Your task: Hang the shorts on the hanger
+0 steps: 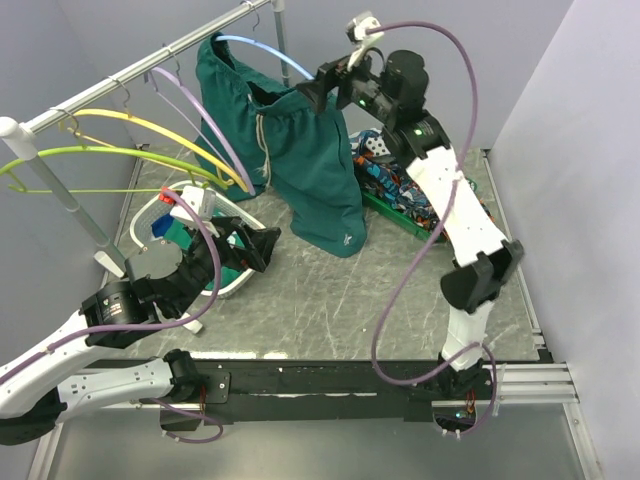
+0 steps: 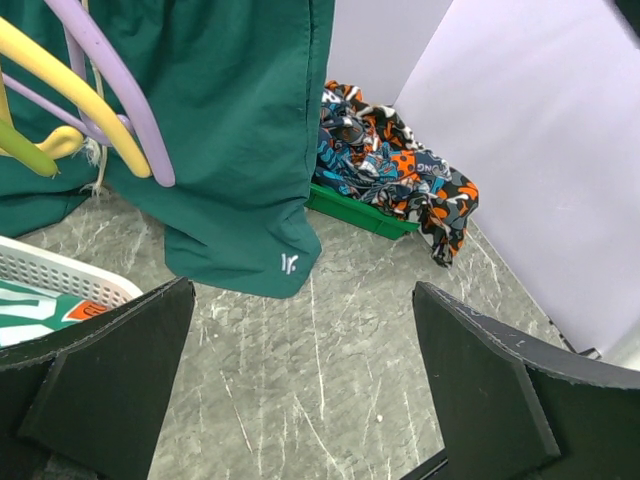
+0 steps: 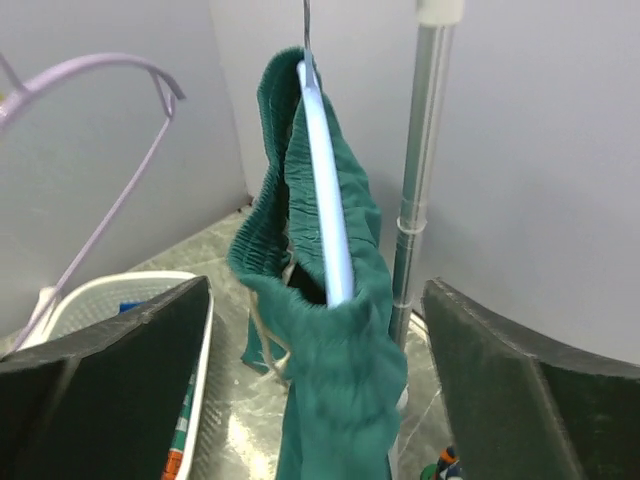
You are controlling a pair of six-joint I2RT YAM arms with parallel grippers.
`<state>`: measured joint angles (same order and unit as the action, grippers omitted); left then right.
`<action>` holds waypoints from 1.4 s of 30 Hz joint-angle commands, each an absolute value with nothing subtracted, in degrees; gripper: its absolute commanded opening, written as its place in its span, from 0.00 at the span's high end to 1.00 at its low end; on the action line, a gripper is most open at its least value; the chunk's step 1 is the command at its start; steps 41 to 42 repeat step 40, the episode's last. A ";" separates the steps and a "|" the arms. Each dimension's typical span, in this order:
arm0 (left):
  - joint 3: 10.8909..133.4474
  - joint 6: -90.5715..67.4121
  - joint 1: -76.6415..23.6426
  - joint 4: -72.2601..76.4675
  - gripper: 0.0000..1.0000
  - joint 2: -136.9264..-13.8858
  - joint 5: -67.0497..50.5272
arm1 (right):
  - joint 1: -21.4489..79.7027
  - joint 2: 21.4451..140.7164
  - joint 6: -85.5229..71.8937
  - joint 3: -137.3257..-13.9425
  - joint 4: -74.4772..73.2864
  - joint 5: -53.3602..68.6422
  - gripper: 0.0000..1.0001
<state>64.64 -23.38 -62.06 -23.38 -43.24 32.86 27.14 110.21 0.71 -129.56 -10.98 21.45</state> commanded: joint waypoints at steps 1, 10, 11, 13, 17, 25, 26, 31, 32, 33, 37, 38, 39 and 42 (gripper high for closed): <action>65.48 -24.08 -61.88 -21.01 0.04 -43.68 32.26 | 27.42 98.28 -1.57 -122.71 -4.93 17.41 0.01; 63.99 -26.01 -61.87 -19.34 0.04 -47.55 31.03 | 27.42 75.96 -11.85 -94.95 -0.54 8.53 0.00; 63.46 -26.19 -61.79 -18.81 0.04 -47.81 30.85 | 27.42 73.94 -14.65 -91.96 -0.27 8.44 0.00; 61.71 -27.15 -61.79 -16.71 0.04 -49.04 30.68 | 27.42 68.13 -17.21 -83.26 -0.17 7.21 0.00; 59.59 -29.97 -61.79 -14.77 0.04 -52.55 29.80 | 27.42 58.55 -22.57 -69.99 -2.28 3.26 0.00; 51.51 -37.00 -61.79 -9.32 0.04 -58.36 26.54 | 27.60 42.38 -32.25 -46.51 -9.65 5.80 0.00; 50.89 -37.61 -61.79 -8.79 0.04 -58.62 26.54 | 27.60 41.15 -32.34 -44.23 -10.71 4.84 0.00; 46.68 -40.25 -61.79 -4.84 0.04 -57.84 25.66 | 27.60 35.16 -31.56 -41.40 -14.50 2.99 0.00; 46.15 -40.51 -61.79 -4.31 0.04 -56.87 25.66 | 27.60 34.72 -31.38 -41.31 -14.59 2.90 0.00; 45.27 -40.78 -61.79 -3.78 0.03 -56.43 25.75 | 27.60 34.63 -31.29 -41.22 -14.59 2.90 0.00; 44.82 -40.96 -61.79 -4.83 0.03 -54.93 27.51 | 27.60 35.07 -30.67 -40.78 -14.07 2.29 0.00; 44.91 -40.87 -61.79 -4.92 0.04 -54.50 27.86 | 27.51 35.16 -30.67 -40.35 -13.80 2.11 0.00; 44.91 -40.43 -61.79 -4.92 0.04 -54.32 28.04 | 27.68 35.16 -30.76 -40.08 -13.45 2.11 0.00; 44.74 -40.08 -61.79 -4.57 0.04 -54.06 28.21 | 27.60 35.24 -30.85 -39.90 -13.10 2.11 0.00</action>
